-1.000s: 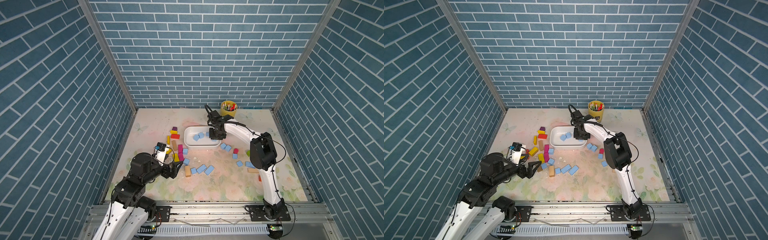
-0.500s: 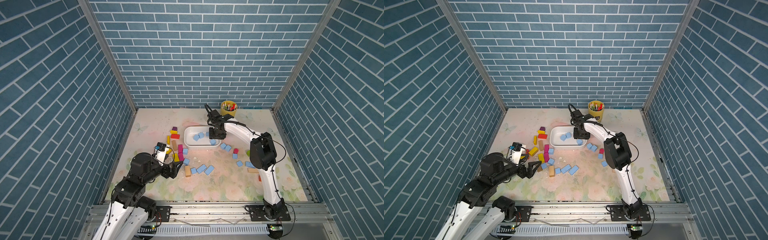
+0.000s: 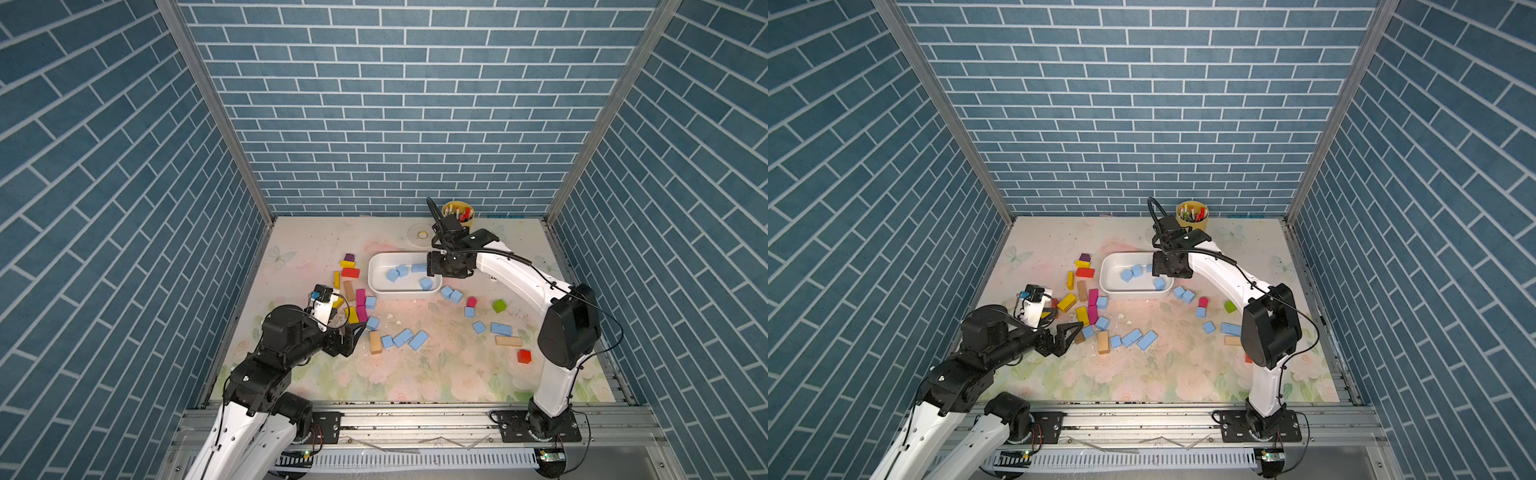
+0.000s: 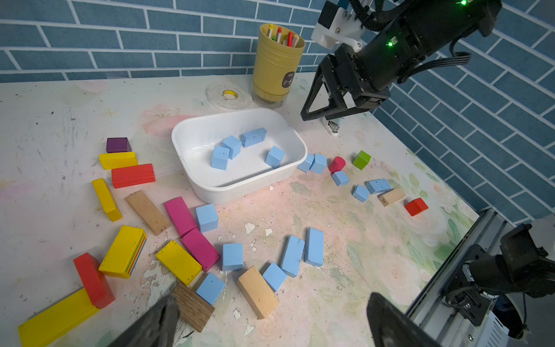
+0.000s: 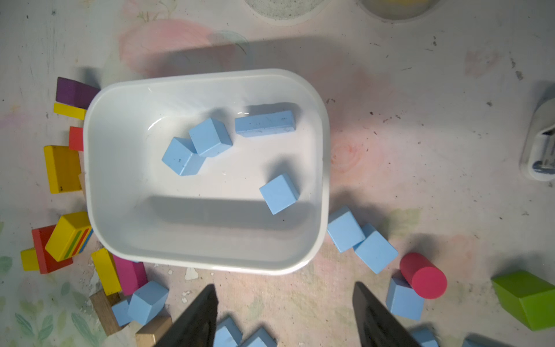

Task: Pick out the blue building blocks
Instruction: Pick up the building block from the center of the board.

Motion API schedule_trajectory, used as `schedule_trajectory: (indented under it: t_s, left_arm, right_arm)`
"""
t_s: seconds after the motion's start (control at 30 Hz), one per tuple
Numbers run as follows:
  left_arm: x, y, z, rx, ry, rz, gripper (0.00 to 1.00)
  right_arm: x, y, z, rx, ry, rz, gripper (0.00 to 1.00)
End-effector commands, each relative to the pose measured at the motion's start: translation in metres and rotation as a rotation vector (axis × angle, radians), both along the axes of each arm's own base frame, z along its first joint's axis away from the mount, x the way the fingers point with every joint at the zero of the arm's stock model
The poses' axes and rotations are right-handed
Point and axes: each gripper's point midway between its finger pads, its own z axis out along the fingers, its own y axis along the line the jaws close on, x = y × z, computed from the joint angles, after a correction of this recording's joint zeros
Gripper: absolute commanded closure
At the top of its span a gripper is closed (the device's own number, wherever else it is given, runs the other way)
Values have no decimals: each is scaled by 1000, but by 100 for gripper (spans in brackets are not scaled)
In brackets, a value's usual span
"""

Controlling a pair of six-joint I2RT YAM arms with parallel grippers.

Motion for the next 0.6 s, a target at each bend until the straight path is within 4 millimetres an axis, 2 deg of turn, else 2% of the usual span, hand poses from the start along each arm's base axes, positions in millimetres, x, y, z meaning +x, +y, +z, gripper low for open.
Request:
schedule_trajectory:
  t_s: [0.0,0.13,0.33,0.57]
  left_arm:
    - [0,2,-5,16,10,3,1]
    - [1,2,-7,18,18,5,1]
    - [1,2,-7,21,19,8,1]
    - [1,2,-7,23,20,9,1]
  right_arm:
    - [-12,-15,7,-37,-28,13,25]
    - [-26,-34,8,-79,-45,5,21]
    - [-36,-55,1,-154,-53,0,14]
    - [-35,-59,-15,-217,-34,45,9]
